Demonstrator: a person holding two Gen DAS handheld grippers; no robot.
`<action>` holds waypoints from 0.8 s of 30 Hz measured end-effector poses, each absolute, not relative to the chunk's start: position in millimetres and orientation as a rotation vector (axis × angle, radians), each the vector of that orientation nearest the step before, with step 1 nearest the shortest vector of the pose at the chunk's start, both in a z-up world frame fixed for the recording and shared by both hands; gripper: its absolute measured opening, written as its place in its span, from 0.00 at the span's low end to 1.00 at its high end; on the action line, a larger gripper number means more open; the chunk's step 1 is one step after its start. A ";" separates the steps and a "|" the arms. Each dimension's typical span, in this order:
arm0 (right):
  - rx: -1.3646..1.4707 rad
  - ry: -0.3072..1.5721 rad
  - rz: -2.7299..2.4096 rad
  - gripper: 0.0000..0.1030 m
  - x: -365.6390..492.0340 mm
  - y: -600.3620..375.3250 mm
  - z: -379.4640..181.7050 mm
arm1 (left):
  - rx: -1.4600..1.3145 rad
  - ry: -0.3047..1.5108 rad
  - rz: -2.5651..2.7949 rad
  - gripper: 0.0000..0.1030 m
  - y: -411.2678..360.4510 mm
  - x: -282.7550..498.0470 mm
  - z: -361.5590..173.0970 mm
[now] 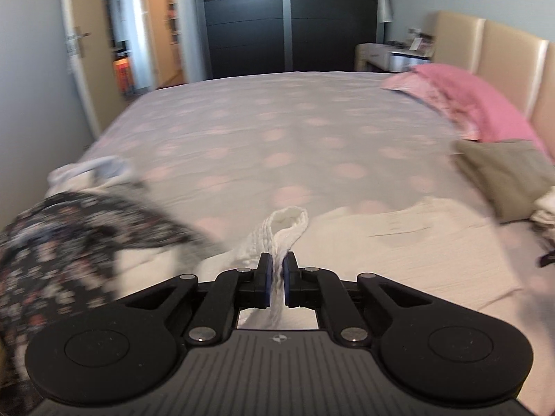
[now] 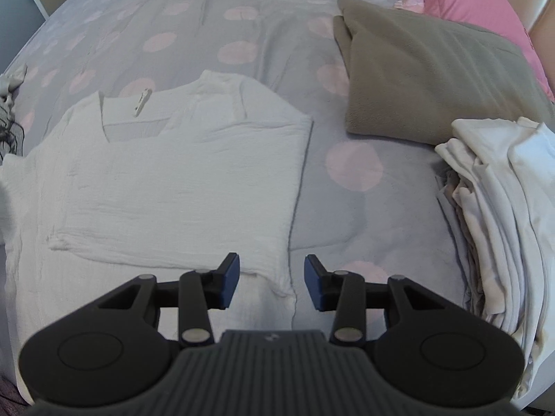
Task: Fold clothes
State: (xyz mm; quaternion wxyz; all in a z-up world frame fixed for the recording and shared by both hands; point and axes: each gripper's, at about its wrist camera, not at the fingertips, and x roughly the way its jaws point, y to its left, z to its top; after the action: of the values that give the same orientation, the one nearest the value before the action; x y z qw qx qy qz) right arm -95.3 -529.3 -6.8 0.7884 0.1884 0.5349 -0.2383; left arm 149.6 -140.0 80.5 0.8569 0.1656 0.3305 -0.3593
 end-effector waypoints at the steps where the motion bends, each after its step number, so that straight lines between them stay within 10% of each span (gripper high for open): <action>1: 0.408 1.151 -0.514 0.43 -96.2 -529.8 -6.4 | 0.350 0.699 -0.787 0.05 -151.3 143.7 79.9; 22: 0.503 1.118 -0.436 0.44 -85.8 -520.0 -26.7 | 0.363 0.865 -1.036 0.05 -286.6 83.9 -5.7; 24: 0.541 1.086 -0.402 0.47 -80.5 -517.2 -27.7 | 0.323 0.860 -1.025 0.22 -277.0 90.6 -3.8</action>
State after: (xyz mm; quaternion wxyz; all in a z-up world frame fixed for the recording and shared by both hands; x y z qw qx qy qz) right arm -80.5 -517.2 -27.7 0.8026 0.2523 0.5070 -0.1874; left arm 90.6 -277.0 -3.8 0.7722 0.1491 0.3969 -0.4732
